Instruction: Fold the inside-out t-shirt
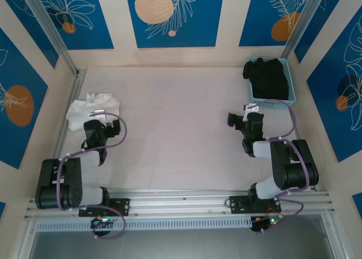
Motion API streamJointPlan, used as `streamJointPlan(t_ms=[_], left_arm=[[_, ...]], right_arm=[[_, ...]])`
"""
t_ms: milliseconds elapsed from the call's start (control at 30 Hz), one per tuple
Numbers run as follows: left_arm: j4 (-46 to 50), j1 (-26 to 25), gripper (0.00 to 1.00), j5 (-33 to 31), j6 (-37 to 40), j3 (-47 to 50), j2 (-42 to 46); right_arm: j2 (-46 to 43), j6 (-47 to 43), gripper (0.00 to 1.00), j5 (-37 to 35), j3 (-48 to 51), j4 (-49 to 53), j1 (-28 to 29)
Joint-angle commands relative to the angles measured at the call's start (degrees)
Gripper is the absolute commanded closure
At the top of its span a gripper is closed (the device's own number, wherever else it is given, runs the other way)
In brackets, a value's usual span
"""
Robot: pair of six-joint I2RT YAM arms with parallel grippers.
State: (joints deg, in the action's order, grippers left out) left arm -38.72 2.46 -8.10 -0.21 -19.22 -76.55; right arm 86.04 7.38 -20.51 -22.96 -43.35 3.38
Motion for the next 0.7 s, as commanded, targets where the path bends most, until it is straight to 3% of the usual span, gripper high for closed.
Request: streamJointPlan(t_ms=[0, 100, 167, 233, 367, 400, 433, 467, 500, 667], left_arm=[[-3.29, -0.60, 0.01, 2.81, 2.64, -0.05, 0.98], [-3.13, -0.70, 0.01, 5.10, 0.14, 0.39, 1.56], [-10.67, -0.76, 0.00, 9.50, -3.44, 2.66, 0.00], [-10.99, -2.02, 0.00, 8.10, -0.86, 2.36, -0.75], [-26.23, -3.23, 0.00, 9.33, 0.29, 2.78, -13.85], [-24.77, -3.89, 0.00, 9.02, 1.15, 1.67, -13.97], [-14.31, -4.10, 0.00, 7.91, 0.99, -1.21, -11.18], [-11.94, -4.19, 0.00, 7.25, 0.92, -2.64, -11.78], [-16.09, -4.69, 0.00, 7.12, 1.58, -1.92, -13.22], [-14.89, -4.81, 0.00, 6.88, 1.53, -1.89, -12.51]], right_arm=[[1.02, -0.20, 0.01, 3.66, 0.63, -5.33, -0.54], [1.00, 0.35, 0.00, 4.70, 0.34, -4.71, -1.38], [1.31, 0.16, 0.01, 4.61, 0.61, -5.93, -1.27], [1.44, 0.05, 0.01, 4.64, 0.64, -6.15, -1.29], [1.19, 0.20, 0.01, 4.93, 0.54, -5.48, -1.44], [1.24, 0.18, 0.01, 4.80, 0.55, -5.76, -1.45], [1.19, 0.21, 0.01, 4.87, 0.55, -5.56, -1.46], [1.28, 0.19, 0.01, 4.88, 0.47, -5.54, -1.40], [1.28, 0.18, 0.01, 4.92, 0.49, -5.46, -1.45], [1.23, 0.18, 0.01, 4.88, 0.52, -5.50, -1.42]])
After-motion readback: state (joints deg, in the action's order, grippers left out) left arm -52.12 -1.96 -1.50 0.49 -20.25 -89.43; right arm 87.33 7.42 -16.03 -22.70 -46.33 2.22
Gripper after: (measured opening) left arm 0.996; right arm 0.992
